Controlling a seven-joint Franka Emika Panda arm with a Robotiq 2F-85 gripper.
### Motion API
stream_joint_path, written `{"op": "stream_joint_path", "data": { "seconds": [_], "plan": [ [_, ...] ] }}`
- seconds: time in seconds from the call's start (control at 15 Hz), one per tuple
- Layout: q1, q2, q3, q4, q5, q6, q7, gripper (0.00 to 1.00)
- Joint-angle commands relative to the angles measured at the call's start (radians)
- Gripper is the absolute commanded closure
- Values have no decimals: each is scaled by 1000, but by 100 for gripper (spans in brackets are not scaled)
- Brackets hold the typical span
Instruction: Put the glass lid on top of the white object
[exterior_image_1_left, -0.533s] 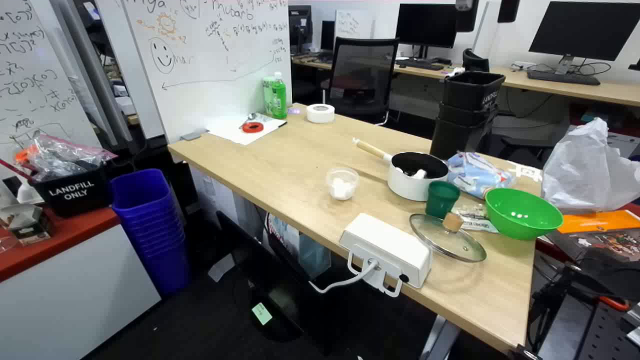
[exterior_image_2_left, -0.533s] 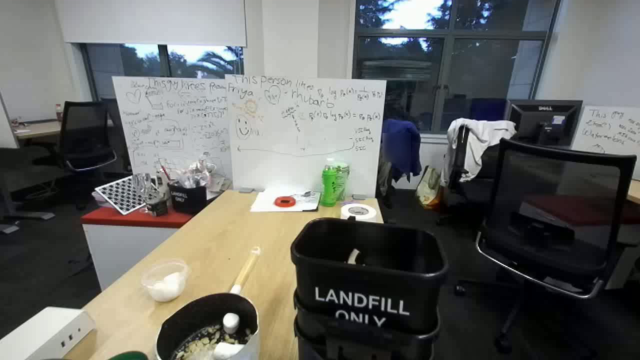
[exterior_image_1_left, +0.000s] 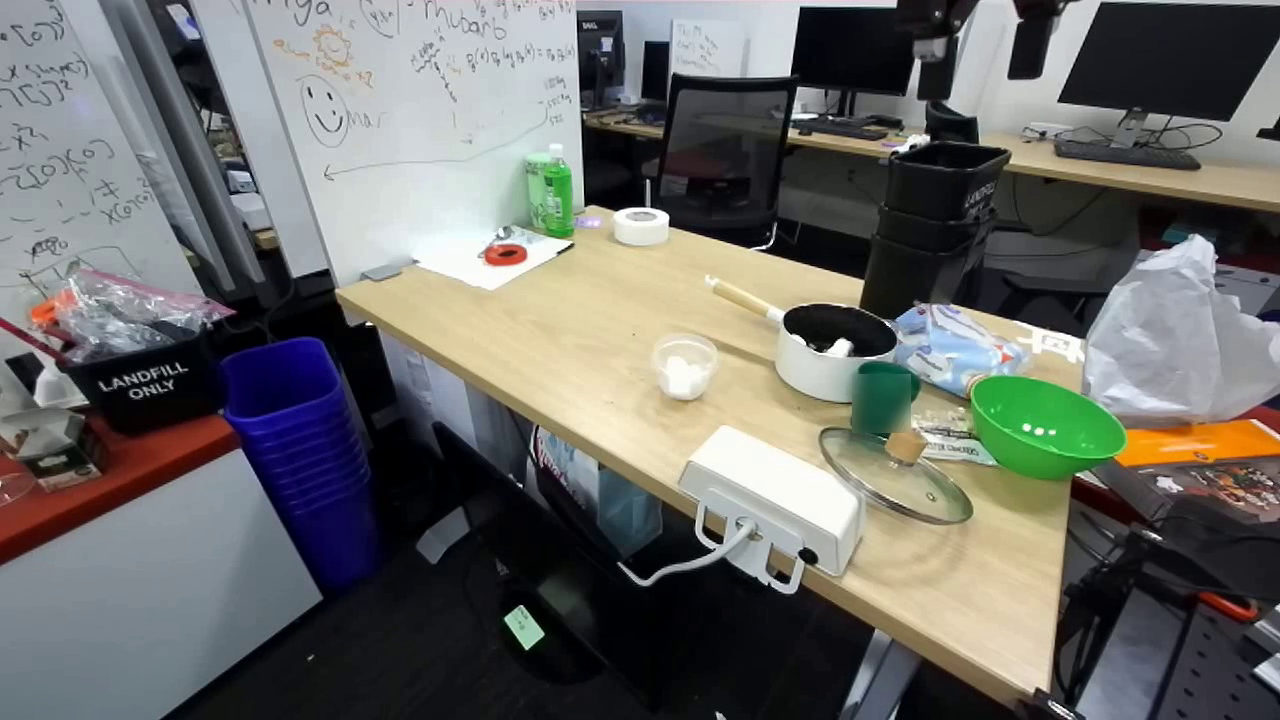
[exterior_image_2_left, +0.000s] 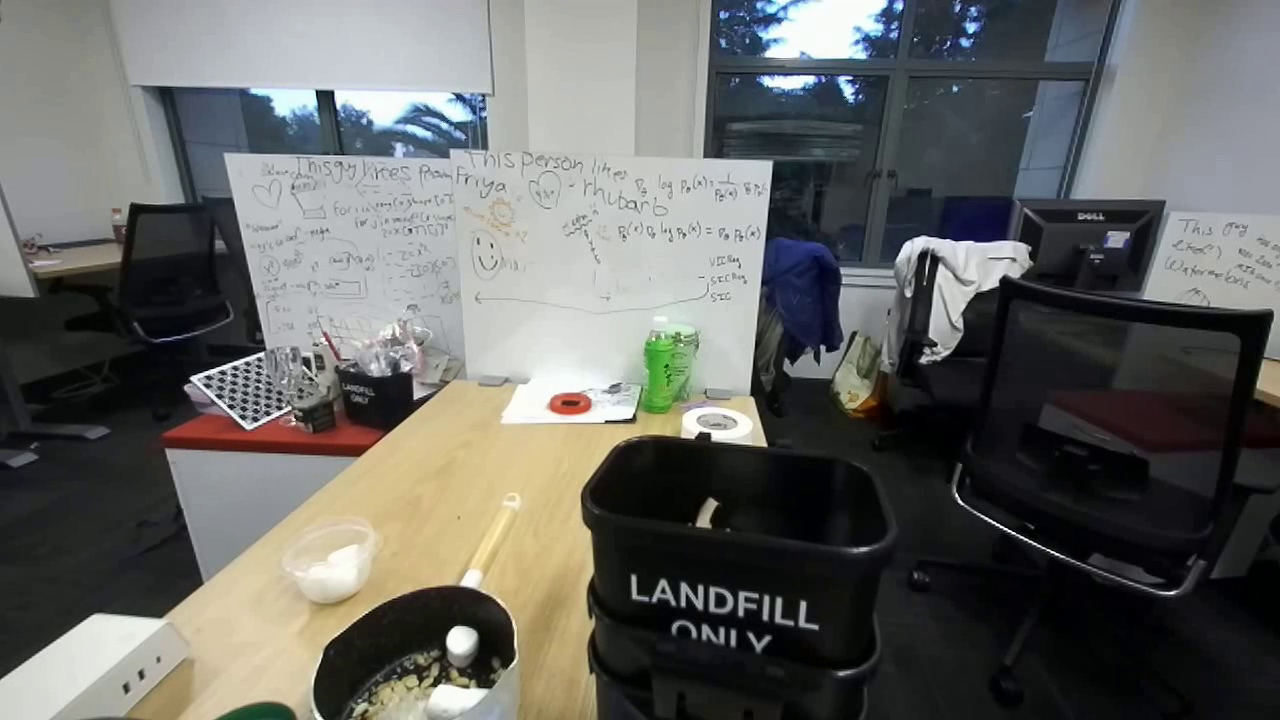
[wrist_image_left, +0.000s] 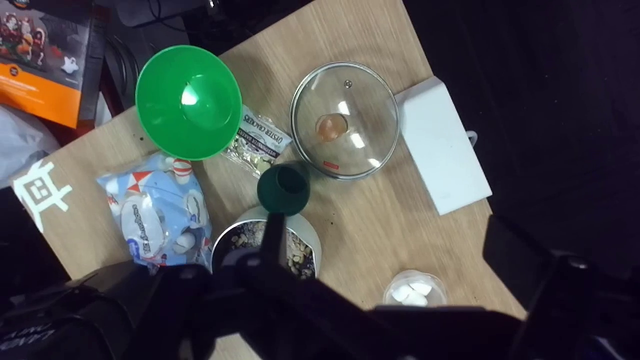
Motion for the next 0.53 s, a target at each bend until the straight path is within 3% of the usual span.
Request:
{"op": "stream_joint_path", "data": {
  "seconds": [0.0,0.47],
  "plan": [
    [-10,-2,-17,-63,17,22,79,0],
    [-1,0,-19,-59,1,3,66,0]
  ]
}}
